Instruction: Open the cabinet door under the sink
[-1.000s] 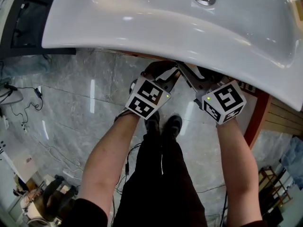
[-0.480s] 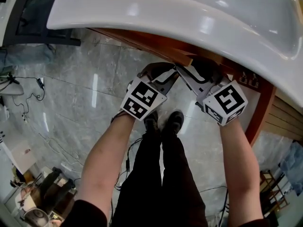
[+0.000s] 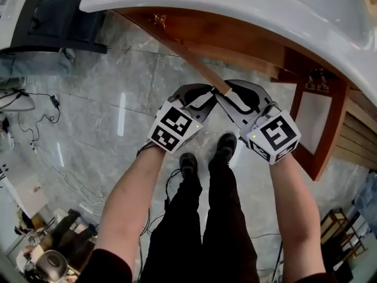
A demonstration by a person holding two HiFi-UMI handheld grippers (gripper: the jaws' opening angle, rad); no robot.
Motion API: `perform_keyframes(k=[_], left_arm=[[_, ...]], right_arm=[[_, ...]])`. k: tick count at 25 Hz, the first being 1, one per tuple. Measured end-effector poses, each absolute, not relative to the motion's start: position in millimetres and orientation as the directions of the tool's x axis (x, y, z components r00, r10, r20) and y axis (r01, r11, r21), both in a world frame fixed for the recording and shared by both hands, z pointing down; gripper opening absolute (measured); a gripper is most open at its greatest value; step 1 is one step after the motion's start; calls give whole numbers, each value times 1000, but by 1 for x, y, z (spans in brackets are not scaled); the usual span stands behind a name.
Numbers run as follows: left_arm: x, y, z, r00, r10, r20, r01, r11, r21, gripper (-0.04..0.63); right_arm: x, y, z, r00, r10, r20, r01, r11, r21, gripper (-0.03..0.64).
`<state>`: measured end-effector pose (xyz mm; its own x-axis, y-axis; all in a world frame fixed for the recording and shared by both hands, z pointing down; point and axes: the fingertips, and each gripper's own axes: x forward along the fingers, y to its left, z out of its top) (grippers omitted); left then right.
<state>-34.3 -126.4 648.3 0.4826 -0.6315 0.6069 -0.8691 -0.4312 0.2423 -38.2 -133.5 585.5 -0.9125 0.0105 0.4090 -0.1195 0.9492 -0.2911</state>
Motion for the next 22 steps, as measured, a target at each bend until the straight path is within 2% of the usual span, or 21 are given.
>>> perform_keyframes(k=[14, 22], left_arm=[[-91, -41, 638, 424, -653, 628, -900, -382, 209, 100], [-149, -5, 627, 340, -711, 616, -940, -280, 197, 100]], right_arm=[[-66, -70, 583, -886, -36, 462, -181, 945, -272, 123], [-92, -26, 587, -881, 2, 473, -153, 945, -289, 118]])
